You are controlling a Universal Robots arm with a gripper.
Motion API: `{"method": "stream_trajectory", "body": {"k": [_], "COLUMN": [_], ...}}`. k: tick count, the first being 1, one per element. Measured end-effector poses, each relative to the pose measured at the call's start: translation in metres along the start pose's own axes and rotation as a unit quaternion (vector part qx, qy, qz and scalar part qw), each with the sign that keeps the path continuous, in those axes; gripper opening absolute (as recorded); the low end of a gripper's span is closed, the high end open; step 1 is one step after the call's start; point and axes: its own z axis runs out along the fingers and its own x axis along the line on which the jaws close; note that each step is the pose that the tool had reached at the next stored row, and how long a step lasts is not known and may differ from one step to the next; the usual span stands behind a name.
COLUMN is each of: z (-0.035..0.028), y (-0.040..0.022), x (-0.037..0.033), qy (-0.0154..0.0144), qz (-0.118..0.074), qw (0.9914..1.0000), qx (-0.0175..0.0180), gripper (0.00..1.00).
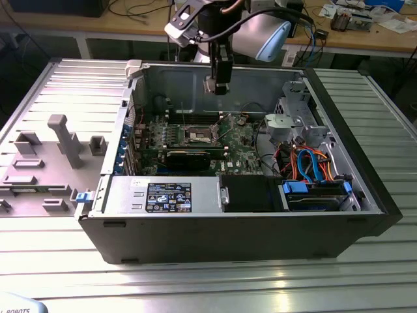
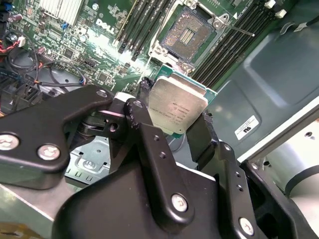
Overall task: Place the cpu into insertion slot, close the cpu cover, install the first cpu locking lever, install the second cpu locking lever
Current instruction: 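Place the cpu into insertion slot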
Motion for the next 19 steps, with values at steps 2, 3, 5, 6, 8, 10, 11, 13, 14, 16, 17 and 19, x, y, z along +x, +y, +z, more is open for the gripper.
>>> {"method": "stream_trajectory", "body": {"k": [2, 3, 5, 6, 8, 10, 11, 13, 14, 16, 17, 19], "z": [0.0002, 0.0003, 0.0004, 0.0004, 0.0005, 0.0005, 0.0005, 0.0005, 0.0005, 0.0005, 0.0005, 0.0005], "y": [0.0, -0.0001, -0.0002, -0.0002, -0.0002, -0.0003, -0.0003, -0.0003, -0.0003, -0.0003, -0.0003, -0.0003], "x": [0.0, 0.0, 0.0, 0.0, 0.0, 0.0, 0.0, 0.0, 0.0, 0.0, 0.0, 0.0], "qy": [-0.0005, -0.0007, -0.0011, -0.0013, -0.0014, -0.0016, -0.0016, -0.0017, -0.0017, -0.0017, -0.0017, -0.0017], "qz": [0.006, 0.009, 0.013, 0.014, 0.017, 0.019, 0.019, 0.019, 0.019, 0.019, 0.019, 0.019], "qw": [0.99998, 0.99996, 0.99991, 0.99989, 0.99986, 0.99982, 0.99982, 0.99982, 0.99982, 0.99982, 0.99982, 0.99982], "qx": [-0.0001, -0.0002, -0.0003, -0.0003, -0.0003, -0.0004, -0.0004, -0.0004, -0.0004, -0.0004, -0.0004, -0.0004], "gripper": [0.55, 0.55, 0.55, 0.55, 0.55, 0.55, 0.55, 0.55, 0.55, 0.55, 0.55, 0.55]}}
